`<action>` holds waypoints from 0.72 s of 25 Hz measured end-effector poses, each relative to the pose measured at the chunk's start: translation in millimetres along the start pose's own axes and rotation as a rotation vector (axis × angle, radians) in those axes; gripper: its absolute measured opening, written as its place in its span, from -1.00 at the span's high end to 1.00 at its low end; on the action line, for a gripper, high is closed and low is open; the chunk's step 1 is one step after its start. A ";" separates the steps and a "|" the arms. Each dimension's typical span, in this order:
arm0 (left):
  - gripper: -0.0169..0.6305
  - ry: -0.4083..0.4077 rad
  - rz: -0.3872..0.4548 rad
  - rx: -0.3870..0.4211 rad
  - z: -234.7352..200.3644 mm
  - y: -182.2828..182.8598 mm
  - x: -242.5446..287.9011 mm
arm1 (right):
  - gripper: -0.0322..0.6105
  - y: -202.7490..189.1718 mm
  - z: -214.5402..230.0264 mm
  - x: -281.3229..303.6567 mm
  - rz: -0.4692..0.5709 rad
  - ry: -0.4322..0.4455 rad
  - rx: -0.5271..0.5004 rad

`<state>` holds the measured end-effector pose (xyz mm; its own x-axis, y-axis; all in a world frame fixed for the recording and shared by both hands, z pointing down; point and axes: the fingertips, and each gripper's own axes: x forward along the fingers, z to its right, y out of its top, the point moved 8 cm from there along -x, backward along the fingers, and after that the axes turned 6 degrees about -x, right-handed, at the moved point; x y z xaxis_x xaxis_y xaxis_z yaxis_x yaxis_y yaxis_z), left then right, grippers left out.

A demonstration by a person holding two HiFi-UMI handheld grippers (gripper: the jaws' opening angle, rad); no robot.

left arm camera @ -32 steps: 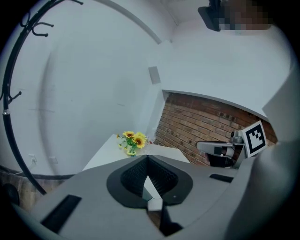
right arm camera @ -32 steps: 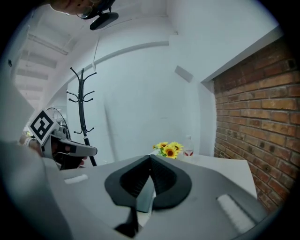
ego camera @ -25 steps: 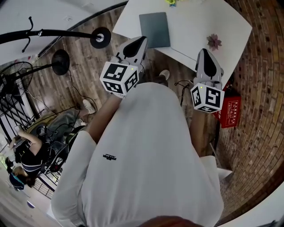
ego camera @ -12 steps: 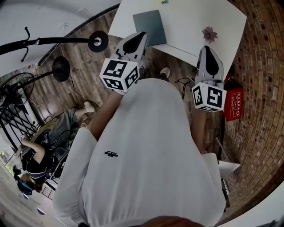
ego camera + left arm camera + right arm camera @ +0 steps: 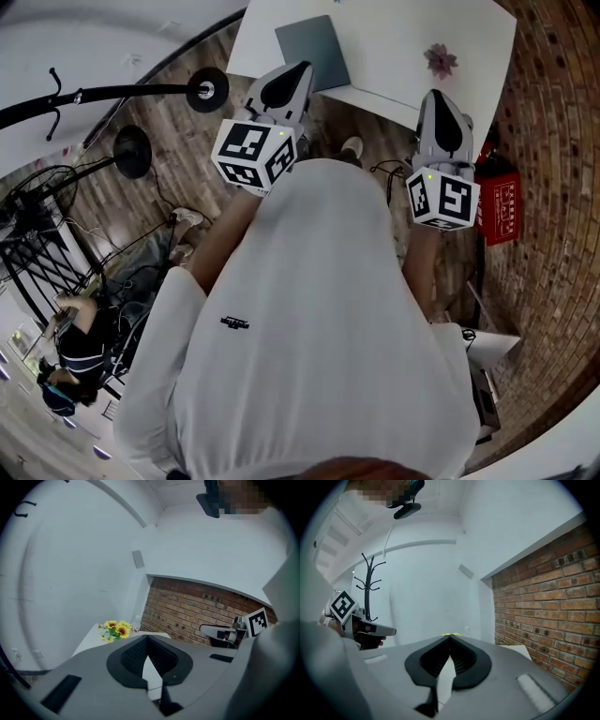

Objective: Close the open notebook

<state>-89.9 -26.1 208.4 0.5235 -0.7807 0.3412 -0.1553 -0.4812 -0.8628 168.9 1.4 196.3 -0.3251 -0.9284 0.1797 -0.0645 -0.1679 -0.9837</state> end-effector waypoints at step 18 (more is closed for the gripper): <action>0.92 -0.015 -0.007 0.002 -0.7 -1.4 -3.3 | 0.86 -1.2 -4.2 -2.8 -0.011 -0.018 0.003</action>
<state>-92.0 -23.1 208.7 0.5368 -0.7716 0.3413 -0.1504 -0.4856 -0.8611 165.9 5.6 197.0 -0.3077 -0.9322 0.1906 -0.0650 -0.1793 -0.9816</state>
